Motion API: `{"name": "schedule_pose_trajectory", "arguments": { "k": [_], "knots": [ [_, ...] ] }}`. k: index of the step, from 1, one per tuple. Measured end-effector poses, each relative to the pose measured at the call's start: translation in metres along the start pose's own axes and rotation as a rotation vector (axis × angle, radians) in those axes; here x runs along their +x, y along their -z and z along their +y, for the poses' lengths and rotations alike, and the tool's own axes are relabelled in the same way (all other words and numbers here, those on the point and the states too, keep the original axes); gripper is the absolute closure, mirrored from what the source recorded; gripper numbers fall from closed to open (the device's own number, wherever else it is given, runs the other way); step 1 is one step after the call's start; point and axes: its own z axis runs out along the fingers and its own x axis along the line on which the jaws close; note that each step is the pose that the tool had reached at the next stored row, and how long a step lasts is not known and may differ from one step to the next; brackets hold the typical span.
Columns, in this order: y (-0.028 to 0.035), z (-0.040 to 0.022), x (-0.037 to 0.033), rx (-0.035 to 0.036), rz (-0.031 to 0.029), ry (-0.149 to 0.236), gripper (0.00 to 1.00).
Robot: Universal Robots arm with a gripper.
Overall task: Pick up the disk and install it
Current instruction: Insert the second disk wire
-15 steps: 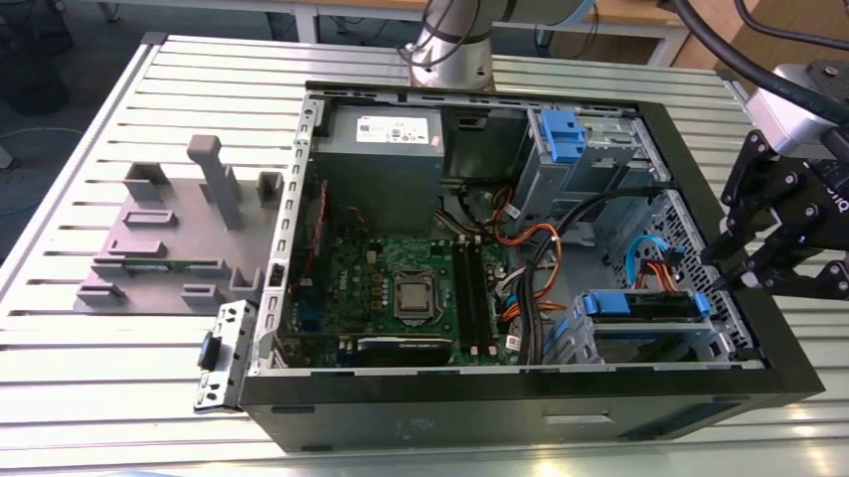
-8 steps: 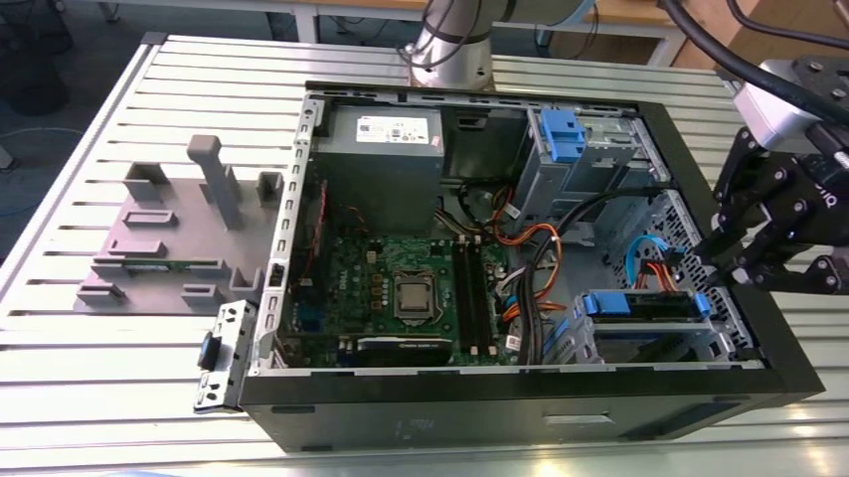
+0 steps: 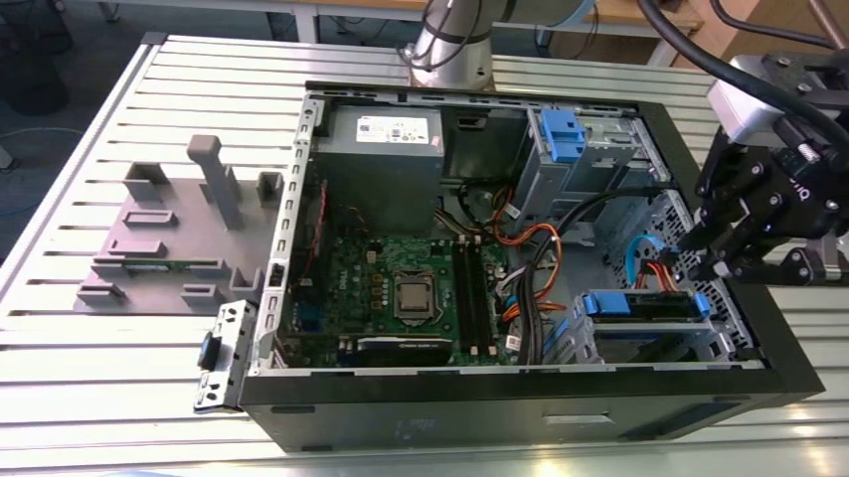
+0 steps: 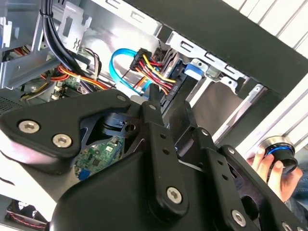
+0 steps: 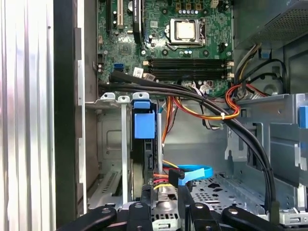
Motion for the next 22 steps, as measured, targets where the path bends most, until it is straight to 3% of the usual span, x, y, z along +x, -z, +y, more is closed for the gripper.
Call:
{"name": "schedule_pose_trajectory", "arguments": {
  "k": [6,11,14,22],
  "knots": [
    [-0.0016,0.0031,-0.0022,0.0000,0.0001,0.000,0.64],
    [0.0058,0.0032,-0.0027,-0.0001,-0.0029,0.000,0.64],
    [0.0060,0.0032,-0.0031,-0.0001,-0.0031,0.000,0.64],
    [-0.0040,0.0065,-0.0078,-0.0001,-0.0030,0.000,0.64]
  ]
}}
